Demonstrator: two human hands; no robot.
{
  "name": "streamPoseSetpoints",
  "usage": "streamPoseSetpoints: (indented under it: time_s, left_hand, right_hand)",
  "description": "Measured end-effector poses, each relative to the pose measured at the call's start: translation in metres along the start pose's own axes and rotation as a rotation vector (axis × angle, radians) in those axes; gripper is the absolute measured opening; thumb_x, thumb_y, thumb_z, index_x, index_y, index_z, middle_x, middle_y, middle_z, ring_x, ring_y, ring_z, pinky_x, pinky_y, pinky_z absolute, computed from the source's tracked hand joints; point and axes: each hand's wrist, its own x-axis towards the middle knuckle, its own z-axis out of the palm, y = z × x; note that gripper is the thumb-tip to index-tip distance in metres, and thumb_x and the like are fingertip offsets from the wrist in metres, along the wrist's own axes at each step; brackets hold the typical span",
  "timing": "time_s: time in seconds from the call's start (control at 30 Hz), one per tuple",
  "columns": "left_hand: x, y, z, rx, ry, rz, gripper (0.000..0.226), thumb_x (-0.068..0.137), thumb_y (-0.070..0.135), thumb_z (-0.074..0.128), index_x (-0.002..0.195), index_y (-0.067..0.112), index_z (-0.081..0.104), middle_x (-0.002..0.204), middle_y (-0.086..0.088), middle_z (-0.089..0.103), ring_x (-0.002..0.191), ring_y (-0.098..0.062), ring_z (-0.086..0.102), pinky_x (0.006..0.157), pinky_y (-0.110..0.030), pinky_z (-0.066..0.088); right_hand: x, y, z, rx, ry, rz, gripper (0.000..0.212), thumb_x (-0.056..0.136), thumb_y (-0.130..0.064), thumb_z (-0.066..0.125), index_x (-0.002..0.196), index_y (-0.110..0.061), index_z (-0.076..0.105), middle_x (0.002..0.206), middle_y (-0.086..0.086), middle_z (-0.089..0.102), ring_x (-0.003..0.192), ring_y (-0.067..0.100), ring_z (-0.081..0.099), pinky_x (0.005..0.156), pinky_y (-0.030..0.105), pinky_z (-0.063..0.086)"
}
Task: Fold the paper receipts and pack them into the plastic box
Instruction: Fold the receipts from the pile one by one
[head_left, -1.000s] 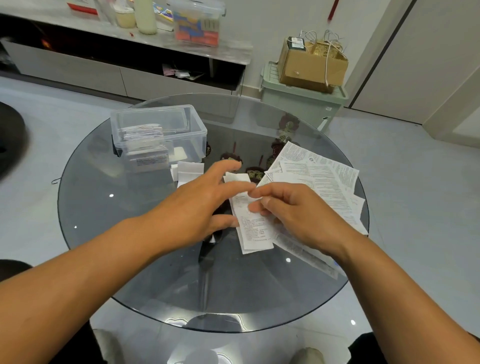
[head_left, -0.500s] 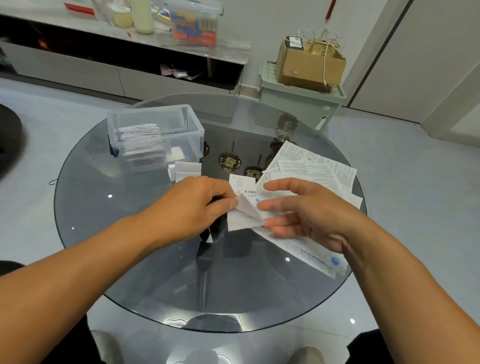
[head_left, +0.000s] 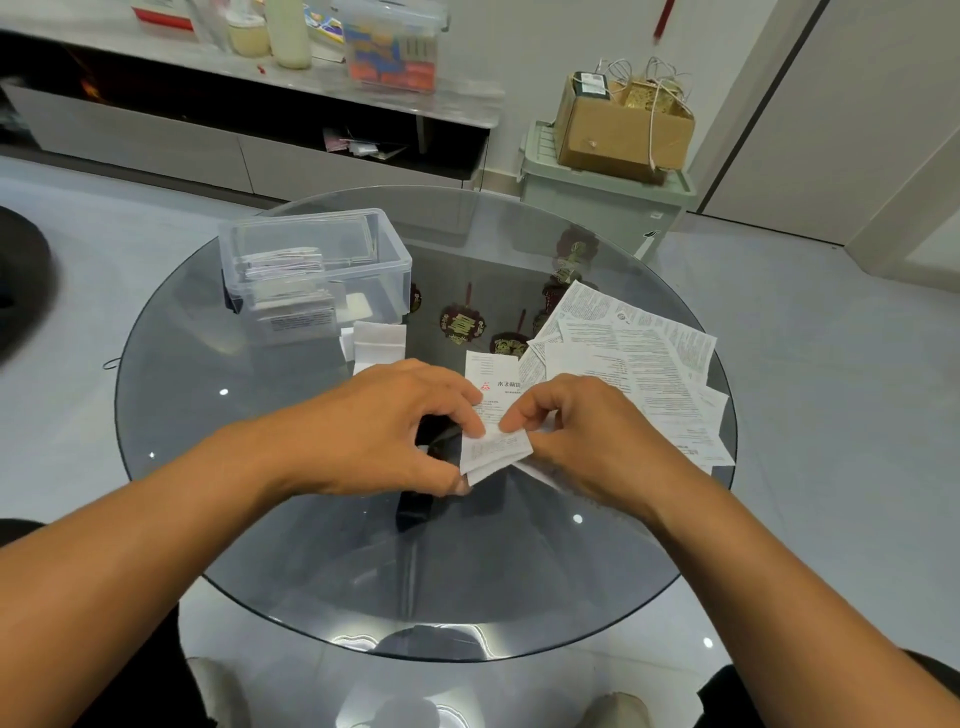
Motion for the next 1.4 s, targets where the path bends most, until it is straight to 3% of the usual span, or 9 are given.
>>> streamPoseSetpoints:
  time_s: [0.2, 0.3, 0.4, 0.6, 0.8, 0.87, 1.03, 1.27, 1.4]
  left_hand:
    - [0.012, 0.001, 0.014, -0.007, 0.194, -0.044, 0.057, 0.070, 0.080, 0.063, 0.105, 0.035, 0.067, 0.113, 0.021, 0.057, 0.107, -0.007, 0.049, 0.092, -0.036, 0.048]
    - [0.019, 0.003, 0.023, -0.109, 0.354, -0.109, 0.036, 0.081, 0.069, 0.061, 0.083, 0.033, 0.063, 0.094, 0.015, 0.057, 0.095, -0.011, 0.052, 0.083, -0.038, 0.050]
    - [0.022, 0.006, 0.027, -0.134, 0.444, -0.175, 0.023, 0.087, 0.054, 0.069, 0.078, 0.033, 0.063, 0.087, 0.017, 0.055, 0.091, -0.011, 0.052, 0.080, -0.035, 0.047]
    - [0.024, 0.006, 0.028, -0.113, 0.468, -0.177, 0.026, 0.088, 0.043, 0.074, 0.100, 0.036, 0.052, 0.099, 0.017, 0.056, 0.096, -0.012, 0.051, 0.083, -0.033, 0.044]
    - [0.025, -0.001, 0.025, 0.005, 0.340, -0.069, 0.049, 0.085, 0.057, 0.070, 0.130, 0.040, 0.062, 0.135, 0.018, 0.046, 0.120, -0.009, 0.041, 0.101, -0.028, 0.037]
    - [0.024, -0.002, 0.024, -0.012, 0.339, -0.022, 0.049, 0.083, 0.058, 0.072, 0.129, 0.041, 0.063, 0.140, 0.020, 0.045, 0.121, -0.005, 0.044, 0.099, -0.026, 0.039]
    - [0.027, 0.004, 0.028, -0.168, 0.471, 0.069, 0.013, 0.091, 0.034, 0.073, 0.104, 0.031, 0.073, 0.120, 0.023, 0.060, 0.089, -0.001, 0.063, 0.082, -0.034, 0.053]
    - [0.023, 0.009, 0.019, -0.369, 0.446, -0.004, 0.012, 0.098, 0.035, 0.062, 0.109, 0.035, 0.067, 0.096, 0.008, 0.069, 0.090, -0.013, 0.066, 0.082, -0.043, 0.054]
    - [0.016, 0.015, 0.015, -0.421, 0.330, 0.014, 0.015, 0.099, 0.037, 0.060, 0.113, 0.039, 0.066, 0.097, 0.006, 0.071, 0.092, -0.014, 0.067, 0.083, -0.045, 0.055]
  right_hand:
    - [0.003, 0.000, 0.005, 0.103, 0.056, 0.073, 0.038, 0.085, -0.046, 0.078, 0.076, -0.011, 0.068, 0.065, -0.005, 0.060, 0.059, 0.010, 0.050, 0.059, 0.030, 0.038]
    - [0.006, -0.001, 0.008, 0.145, 0.097, 0.130, 0.049, 0.086, -0.050, 0.075, 0.077, -0.004, 0.061, 0.073, 0.010, 0.065, 0.063, 0.022, 0.055, 0.061, 0.035, 0.042]
    - [0.008, -0.002, 0.010, 0.129, 0.118, 0.168, 0.048, 0.089, -0.051, 0.072, 0.081, -0.005, 0.062, 0.076, 0.008, 0.068, 0.072, 0.029, 0.062, 0.067, 0.045, 0.050]
    - [0.011, -0.003, 0.012, -0.020, 0.178, 0.217, 0.026, 0.091, -0.052, 0.067, 0.088, -0.027, 0.061, 0.084, -0.011, 0.065, 0.084, 0.015, 0.062, 0.080, 0.043, 0.053]
    - [0.013, -0.001, 0.005, 0.233, 0.145, 0.231, 0.033, 0.095, -0.037, 0.064, 0.083, -0.006, 0.067, 0.072, -0.004, 0.066, 0.068, 0.016, 0.059, 0.071, 0.041, 0.050]
    - [0.013, -0.002, -0.005, 0.433, 0.110, 0.283, 0.030, 0.095, -0.030, 0.067, 0.083, -0.003, 0.067, 0.073, 0.003, 0.069, 0.067, 0.020, 0.060, 0.064, 0.035, 0.045]
    - [0.008, -0.009, -0.013, 0.880, 0.006, 0.310, 0.010, 0.095, -0.009, 0.069, 0.096, -0.004, 0.061, 0.084, 0.018, 0.075, 0.073, 0.026, 0.076, 0.055, 0.027, 0.060]
    - [0.002, -0.001, -0.023, 0.490, -0.041, -0.004, 0.057, 0.097, -0.003, 0.057, 0.136, -0.044, 0.054, 0.116, -0.003, 0.068, 0.094, 0.021, 0.075, 0.081, 0.038, 0.064]
    - [-0.001, 0.003, -0.016, 0.387, 0.033, -0.017, 0.010, 0.094, -0.024, 0.073, 0.104, -0.026, 0.075, 0.097, -0.002, 0.076, 0.085, 0.019, 0.076, 0.085, 0.046, 0.063]
